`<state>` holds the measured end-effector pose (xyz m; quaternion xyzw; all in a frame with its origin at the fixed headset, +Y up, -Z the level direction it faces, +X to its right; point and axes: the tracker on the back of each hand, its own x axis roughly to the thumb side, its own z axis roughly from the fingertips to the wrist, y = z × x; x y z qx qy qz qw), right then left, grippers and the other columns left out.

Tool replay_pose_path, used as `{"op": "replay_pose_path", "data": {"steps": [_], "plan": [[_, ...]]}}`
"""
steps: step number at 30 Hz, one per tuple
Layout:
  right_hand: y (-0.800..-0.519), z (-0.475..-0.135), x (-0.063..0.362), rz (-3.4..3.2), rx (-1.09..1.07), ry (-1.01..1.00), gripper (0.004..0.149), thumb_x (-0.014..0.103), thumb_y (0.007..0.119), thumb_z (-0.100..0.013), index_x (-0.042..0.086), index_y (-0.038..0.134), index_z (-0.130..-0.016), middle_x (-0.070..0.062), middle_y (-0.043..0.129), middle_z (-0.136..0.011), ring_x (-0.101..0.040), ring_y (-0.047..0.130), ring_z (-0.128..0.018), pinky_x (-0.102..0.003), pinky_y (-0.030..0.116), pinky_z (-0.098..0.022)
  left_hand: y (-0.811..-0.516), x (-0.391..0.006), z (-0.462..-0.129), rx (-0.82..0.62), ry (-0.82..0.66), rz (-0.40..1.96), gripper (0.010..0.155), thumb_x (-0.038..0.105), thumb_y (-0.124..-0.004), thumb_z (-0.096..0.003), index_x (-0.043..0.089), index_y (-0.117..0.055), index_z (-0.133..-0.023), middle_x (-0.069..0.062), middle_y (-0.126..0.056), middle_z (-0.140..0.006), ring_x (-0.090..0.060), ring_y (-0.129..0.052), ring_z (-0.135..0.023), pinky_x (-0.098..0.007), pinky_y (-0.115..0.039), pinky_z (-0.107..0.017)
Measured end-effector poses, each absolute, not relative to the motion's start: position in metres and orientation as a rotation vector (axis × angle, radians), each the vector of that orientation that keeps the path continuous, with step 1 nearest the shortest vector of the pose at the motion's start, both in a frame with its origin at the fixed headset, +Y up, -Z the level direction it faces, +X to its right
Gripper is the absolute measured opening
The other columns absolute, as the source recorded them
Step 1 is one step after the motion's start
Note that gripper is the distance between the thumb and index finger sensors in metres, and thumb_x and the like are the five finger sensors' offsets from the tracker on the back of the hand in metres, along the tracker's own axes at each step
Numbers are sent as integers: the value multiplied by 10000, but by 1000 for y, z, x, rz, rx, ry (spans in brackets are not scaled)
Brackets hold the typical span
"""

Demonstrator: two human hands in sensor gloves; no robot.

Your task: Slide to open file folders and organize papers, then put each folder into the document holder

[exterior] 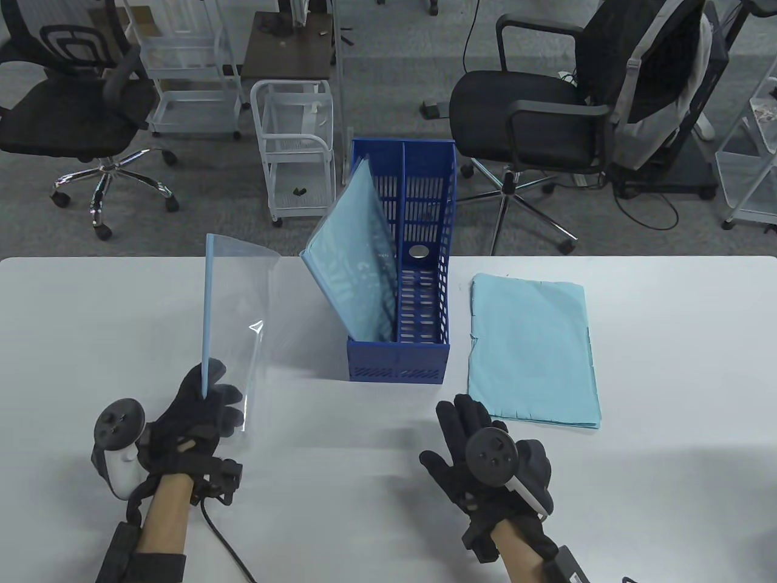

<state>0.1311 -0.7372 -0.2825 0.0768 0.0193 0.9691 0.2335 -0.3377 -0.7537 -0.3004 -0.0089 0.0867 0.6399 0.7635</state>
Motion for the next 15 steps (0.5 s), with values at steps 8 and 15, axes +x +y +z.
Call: {"op": "replay_pose_path", "data": {"steps": [8,15], "plan": [[-736,-284,136,2654,194,40,809,658,714,-400,303,408,-1059,-65,361,-1180,-382,434,-1085,-634,403,-739,-738,-345,-274,40,107,1513,570,285,-795,-468,433,-733,-1015,12,-993,-826,-212,-1119,-487,-413,-948,-379],[-737,-284,136,2661,191,44,807,657,715,-399,302,413,-1058,-67,364,-1179,-383,437,-1082,-635,404,-738,-744,-346,-281,31,-100,1694,559,293,-799,-469,440,-744,-1006,20,-994,-816,-206,-1114,-486,-412,-944,-381]]}}
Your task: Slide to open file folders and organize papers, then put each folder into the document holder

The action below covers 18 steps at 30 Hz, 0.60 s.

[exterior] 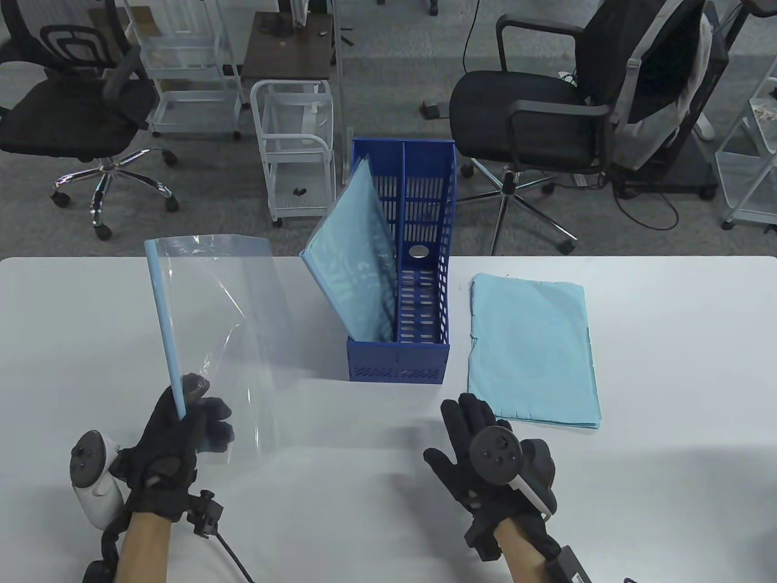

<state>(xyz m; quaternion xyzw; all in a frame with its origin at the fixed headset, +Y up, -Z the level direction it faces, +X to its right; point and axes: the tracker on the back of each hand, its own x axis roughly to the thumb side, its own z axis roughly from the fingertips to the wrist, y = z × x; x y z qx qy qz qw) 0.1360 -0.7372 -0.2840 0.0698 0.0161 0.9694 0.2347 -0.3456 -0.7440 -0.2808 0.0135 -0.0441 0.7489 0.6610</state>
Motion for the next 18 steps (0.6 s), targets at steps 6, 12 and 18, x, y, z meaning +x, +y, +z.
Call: {"op": "replay_pose_path", "data": {"steps": [6,12,18], "plan": [[-737,-284,137,2657,189,40,806,657,715,-399,303,415,-1058,-67,366,-1179,-382,437,-1083,-634,404,-738,-744,-341,-286,-8,-306,1739,547,307,-809,-463,453,-771,-989,37,-1005,-797,-198,-1112,-487,-412,-939,-390],[-737,-285,137,2653,188,38,806,658,714,-399,304,413,-1058,-67,366,-1179,-382,436,-1084,-634,403,-739,-744,-343,-289,-30,-419,1815,528,327,-824,-445,458,-818,-956,52,-1029,-755,-180,-1119,-453,-398,-943,-370],[-736,-285,139,2647,181,31,808,658,713,-400,302,410,-1060,-64,363,-1180,-380,434,-1085,-634,403,-739,-744,-336,-292,-104,-488,1777,517,337,-831,-436,457,-842,-939,61,-1041,-735,-175,-1122,-434,-391,-947,-357]]}}
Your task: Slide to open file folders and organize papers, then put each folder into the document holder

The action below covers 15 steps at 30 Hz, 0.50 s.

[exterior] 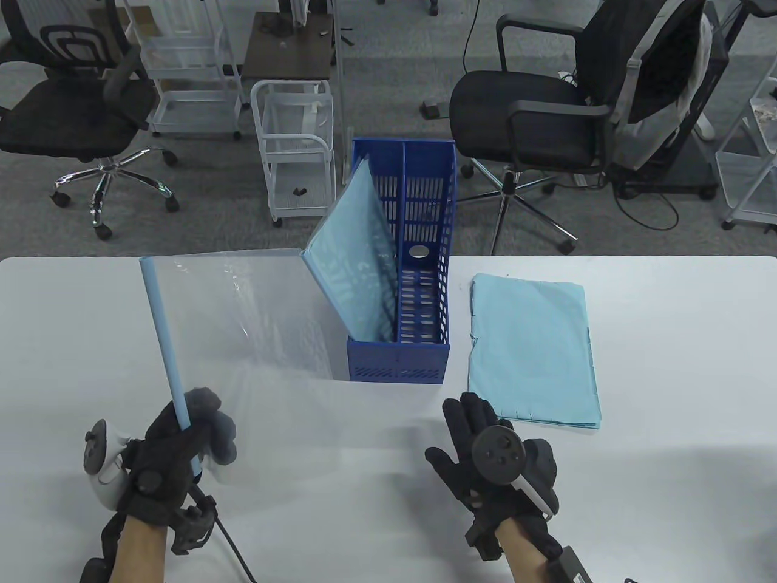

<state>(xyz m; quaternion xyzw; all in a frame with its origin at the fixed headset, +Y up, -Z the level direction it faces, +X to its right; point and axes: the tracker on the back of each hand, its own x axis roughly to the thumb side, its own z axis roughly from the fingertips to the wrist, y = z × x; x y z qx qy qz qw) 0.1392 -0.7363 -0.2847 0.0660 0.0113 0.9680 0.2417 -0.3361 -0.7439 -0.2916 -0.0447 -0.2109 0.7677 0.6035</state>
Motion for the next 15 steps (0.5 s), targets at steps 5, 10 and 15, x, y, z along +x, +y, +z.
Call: {"op": "replay_pose_path", "data": {"steps": [5,10,15], "plan": [[-731,-285,148,2615,134,-12,809,661,713,-400,305,407,-1059,-63,370,-1180,-379,441,-1085,-628,406,-743,-739,-322,-292,-219,-570,1712,515,341,-833,-435,457,-848,-937,66,-1044,-731,-171,-1123,-432,-389,-948,-356],[-723,-284,163,2488,74,-93,813,665,712,-397,297,415,-1058,-59,397,-1176,-373,464,-1081,-623,421,-743,-737,-303,-292,-341,-588,1570,515,340,-836,-436,451,-850,-939,60,-1047,-731,-172,-1125,-433,-393,-948,-355],[-705,-278,196,2175,-1,-311,793,660,687,-405,306,405,-1056,-44,409,-1176,-362,477,-1084,-614,429,-751,-739,-274,-291,-470,-597,1355,514,338,-836,-444,441,-846,-948,55,-1044,-737,-185,-1125,-444,-400,-946,-364]]}}
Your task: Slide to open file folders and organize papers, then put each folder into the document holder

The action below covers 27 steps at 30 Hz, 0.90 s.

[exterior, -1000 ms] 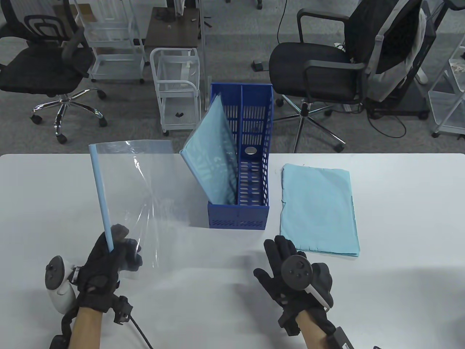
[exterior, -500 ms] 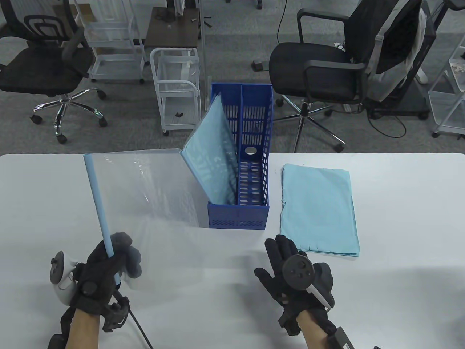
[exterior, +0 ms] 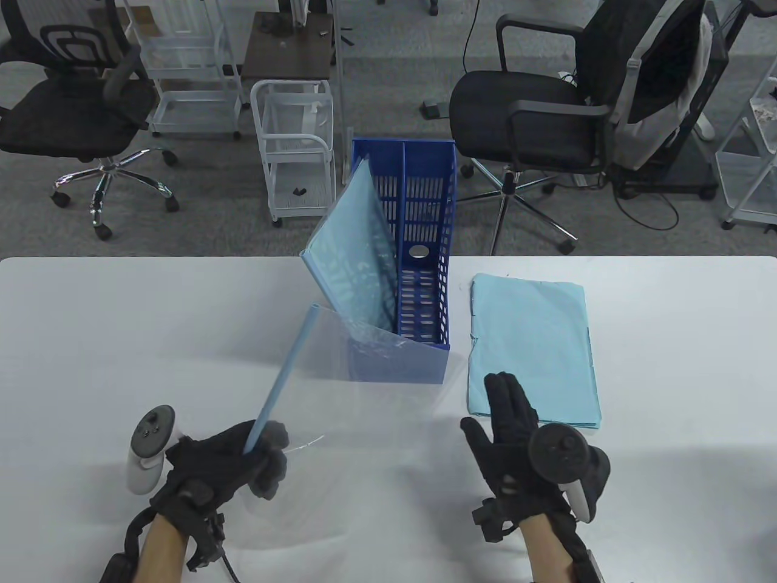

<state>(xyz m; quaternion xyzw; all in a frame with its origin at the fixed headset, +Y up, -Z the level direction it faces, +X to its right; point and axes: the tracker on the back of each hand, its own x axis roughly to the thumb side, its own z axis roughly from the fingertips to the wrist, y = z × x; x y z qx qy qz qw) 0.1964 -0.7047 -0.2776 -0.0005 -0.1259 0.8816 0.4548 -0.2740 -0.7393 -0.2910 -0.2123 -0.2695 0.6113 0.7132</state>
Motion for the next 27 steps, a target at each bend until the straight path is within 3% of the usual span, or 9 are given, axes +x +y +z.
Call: {"op": "replay_pose_path", "data": {"steps": [4,9,12,15,20,23,27], "plan": [[-689,-266,222,1998,-98,-493,836,687,670,-409,323,285,-1056,-40,372,-1184,-375,475,-1082,-608,430,-760,-741,-247,-289,-532,-580,1144,513,337,-836,-452,434,-838,-955,51,-1040,-745,-192,-1123,-452,-405,-944,-371],[-686,-269,205,2017,105,-332,875,707,753,-372,313,397,-1068,-55,488,-1173,-400,554,-1061,-636,483,-742,-747,-217,-286,-600,-588,971,511,342,-836,-453,433,-837,-955,51,-1039,-745,-193,-1123,-457,-406,-944,-376],[-688,-272,191,2034,154,-255,847,673,806,-364,258,525,-1046,-33,723,-1069,-373,804,-913,-598,665,-684,-750,-206,-284,-625,-600,912,512,343,-837,-452,435,-835,-956,51,-1038,-746,-190,-1123,-464,-408,-944,-380],[-691,-275,186,2003,202,-197,680,597,848,-367,211,767,-920,-4,988,-772,-264,1019,-582,-479,851,-503,-753,-200,-283,-643,-607,880,512,341,-835,-454,428,-832,-958,50,-1036,-751,-195,-1122,-469,-413,-942,-385],[-695,-278,180,2036,217,-167,439,477,859,-392,238,905,-757,59,1057,-536,-171,1044,-356,-396,907,-365,-755,-197,-284,-654,-597,861,515,332,-829,-463,403,-813,-973,43,-1023,-772,-207,-1116,-498,-424,-937,-407],[-698,-278,179,2037,197,-175,429,469,855,-393,235,909,-748,56,1052,-517,-164,1036,-334,-388,906,-354,-752,-198,-283,-636,-568,855,523,405,-828,-487,374,-770,-1006,26,-983,-841,-238,-1092,-586,-455,-912,-471],[-701,-279,176,2059,183,-178,424,466,852,-393,229,915,-739,54,1052,-499,-160,1032,-313,-384,906,-339,-745,-204,-284,-527,-502,852,680,498,-857,-469,349,-627,-1091,-16,-836,-1019,-311,-969,-820,-548,-779,-650]]}}
